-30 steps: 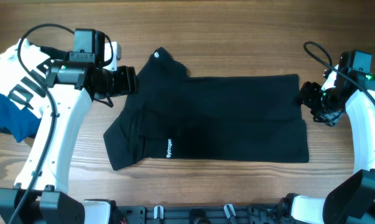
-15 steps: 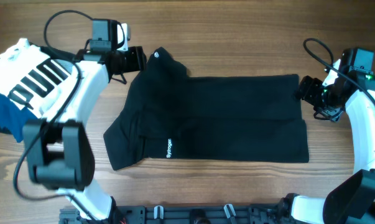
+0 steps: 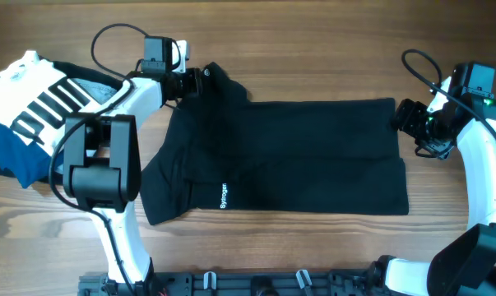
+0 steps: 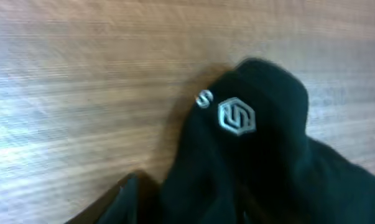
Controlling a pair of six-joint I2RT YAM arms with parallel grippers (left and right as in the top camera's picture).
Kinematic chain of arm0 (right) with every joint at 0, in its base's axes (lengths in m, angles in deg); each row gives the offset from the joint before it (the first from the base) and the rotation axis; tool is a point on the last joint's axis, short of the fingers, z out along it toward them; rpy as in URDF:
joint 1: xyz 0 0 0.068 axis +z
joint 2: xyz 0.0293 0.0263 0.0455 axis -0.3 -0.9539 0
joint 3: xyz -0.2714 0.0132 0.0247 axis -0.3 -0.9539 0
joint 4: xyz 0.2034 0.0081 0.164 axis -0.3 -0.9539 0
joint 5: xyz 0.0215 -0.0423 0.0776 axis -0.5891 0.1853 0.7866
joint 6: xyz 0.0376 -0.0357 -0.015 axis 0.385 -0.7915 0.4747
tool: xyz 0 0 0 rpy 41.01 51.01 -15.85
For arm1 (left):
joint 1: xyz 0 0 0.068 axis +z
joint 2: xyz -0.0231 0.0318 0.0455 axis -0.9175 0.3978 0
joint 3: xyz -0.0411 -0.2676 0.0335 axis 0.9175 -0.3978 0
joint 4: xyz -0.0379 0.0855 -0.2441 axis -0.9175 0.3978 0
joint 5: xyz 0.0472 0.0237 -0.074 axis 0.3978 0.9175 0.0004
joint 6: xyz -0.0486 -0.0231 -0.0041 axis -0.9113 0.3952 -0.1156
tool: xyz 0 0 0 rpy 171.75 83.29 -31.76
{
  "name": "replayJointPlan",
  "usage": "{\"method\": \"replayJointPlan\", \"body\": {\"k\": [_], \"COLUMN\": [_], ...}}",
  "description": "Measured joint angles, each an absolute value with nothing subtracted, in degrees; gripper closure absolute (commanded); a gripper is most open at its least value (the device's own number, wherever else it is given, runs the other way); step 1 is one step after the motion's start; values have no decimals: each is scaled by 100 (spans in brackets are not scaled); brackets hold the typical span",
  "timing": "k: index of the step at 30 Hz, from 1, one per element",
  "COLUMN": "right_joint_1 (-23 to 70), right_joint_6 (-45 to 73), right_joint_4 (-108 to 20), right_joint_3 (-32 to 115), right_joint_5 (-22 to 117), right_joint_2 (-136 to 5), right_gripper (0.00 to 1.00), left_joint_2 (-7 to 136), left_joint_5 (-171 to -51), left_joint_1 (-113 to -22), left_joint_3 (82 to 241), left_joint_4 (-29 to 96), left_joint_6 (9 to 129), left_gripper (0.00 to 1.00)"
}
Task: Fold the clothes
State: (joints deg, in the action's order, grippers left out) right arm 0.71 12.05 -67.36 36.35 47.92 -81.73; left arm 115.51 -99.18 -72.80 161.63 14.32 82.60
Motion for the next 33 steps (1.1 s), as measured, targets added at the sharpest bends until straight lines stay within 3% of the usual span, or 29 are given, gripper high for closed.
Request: {"method": "replayJointPlan", "body": {"k": [2, 4, 5, 10, 16, 24, 33], "right_joint_1": [71, 71, 71, 71, 71, 71, 438], "right_joint_6": [1207, 1205, 1207, 1225, 1223, 1227, 1349], "right_joint_4": [-6736, -6736, -6736, -6738, -6594, -4273, -3077], "right_joint_3": [3635, 3635, 3635, 3635, 3657, 3711, 3742], "right_joint_5": [4789, 4789, 4789, 4792, 4792, 4789, 4763], "right_joint_2": [-8173, -8173, -8173, -8173, -8730, -9817, -10802], "right_gripper": [12, 12, 13, 18, 12, 14, 13], "left_joint_2": [11551, 11551, 11551, 11573, 11494, 11317, 11310], "left_joint_5": [-9942, -9977, -9975, -9951, -9955, -9957, -9955], "left_joint_1": [-7323, -7332, -7330, -7323, -7315, -7101, -7170], "left_joint_3": [16189, 16215, 16217, 16211, 16211, 16178, 16176], "left_joint_4": [1569, 1729, 1772, 1862, 2190, 2645, 2763], "left_joint_6": [8260, 8268, 8266, 8273, 8179, 7444, 7361], "left_gripper": [68, 94, 96, 96, 96, 96, 96]}}
